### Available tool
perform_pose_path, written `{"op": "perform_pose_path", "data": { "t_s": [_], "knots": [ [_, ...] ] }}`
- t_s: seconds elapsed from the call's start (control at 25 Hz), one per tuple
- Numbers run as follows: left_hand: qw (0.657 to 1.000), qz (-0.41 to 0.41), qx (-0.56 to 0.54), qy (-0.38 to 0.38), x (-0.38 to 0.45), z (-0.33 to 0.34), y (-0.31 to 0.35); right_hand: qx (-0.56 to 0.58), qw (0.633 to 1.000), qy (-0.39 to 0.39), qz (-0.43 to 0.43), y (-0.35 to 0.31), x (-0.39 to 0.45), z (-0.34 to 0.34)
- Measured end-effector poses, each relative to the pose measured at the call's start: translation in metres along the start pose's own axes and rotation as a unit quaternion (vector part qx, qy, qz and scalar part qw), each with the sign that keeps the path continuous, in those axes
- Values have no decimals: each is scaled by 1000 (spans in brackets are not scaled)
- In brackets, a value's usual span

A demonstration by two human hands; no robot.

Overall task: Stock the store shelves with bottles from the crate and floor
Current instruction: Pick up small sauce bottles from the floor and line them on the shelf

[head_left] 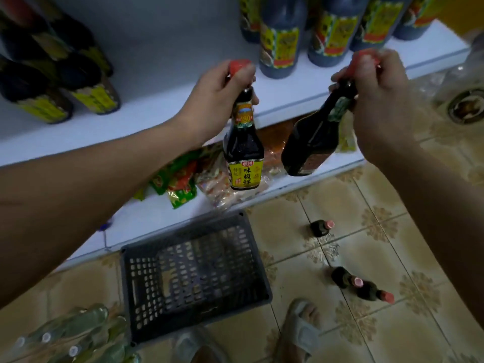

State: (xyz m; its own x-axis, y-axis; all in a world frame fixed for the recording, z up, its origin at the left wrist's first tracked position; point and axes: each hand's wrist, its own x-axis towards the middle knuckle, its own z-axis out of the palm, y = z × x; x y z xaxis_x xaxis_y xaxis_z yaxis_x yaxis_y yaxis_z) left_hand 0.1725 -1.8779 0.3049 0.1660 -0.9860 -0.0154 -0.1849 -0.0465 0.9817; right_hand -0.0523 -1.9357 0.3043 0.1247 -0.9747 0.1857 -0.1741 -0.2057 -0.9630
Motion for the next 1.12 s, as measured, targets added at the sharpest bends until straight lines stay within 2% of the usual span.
{"op": "perform_pose_path", "data": {
  "t_s": [0.16,0.32,0.6,0.92,1.12],
  "knots": [
    [997,47,-23,49,7,-48,40,72,997,22,-20,-46,25,64],
    [992,60,-29,105,17,-95,47,23,999,-11,-44,-70,40,123],
    [982,48,15,182,35,-146,18,-72,988,-52,-123,-89,56,191],
    [980,48,87,175,50,-176,-7,-212,965,-9,-153,-83,78,246],
    [980,66,90,164,50,-185,-12,-196,968,-12,-158,-69,88,257]
  ]
}}
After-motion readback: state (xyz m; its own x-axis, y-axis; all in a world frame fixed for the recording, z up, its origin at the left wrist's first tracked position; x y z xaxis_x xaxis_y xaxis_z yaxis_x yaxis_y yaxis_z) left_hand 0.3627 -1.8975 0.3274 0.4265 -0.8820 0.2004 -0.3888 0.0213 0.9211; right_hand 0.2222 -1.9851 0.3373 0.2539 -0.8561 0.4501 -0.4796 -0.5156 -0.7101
